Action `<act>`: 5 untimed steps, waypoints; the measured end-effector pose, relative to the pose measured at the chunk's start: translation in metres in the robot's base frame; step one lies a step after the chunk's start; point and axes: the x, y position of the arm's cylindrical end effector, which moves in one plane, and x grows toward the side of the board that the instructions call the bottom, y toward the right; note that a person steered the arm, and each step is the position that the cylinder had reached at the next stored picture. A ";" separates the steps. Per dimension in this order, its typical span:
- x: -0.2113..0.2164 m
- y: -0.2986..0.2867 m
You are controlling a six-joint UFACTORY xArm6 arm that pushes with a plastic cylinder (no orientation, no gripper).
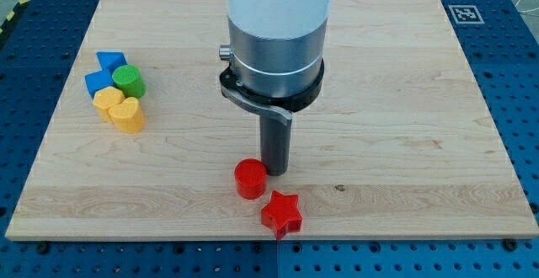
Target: Move red circle a bit left and slightly down
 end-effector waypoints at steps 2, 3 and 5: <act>-0.019 -0.031; -0.010 -0.032; 0.006 -0.032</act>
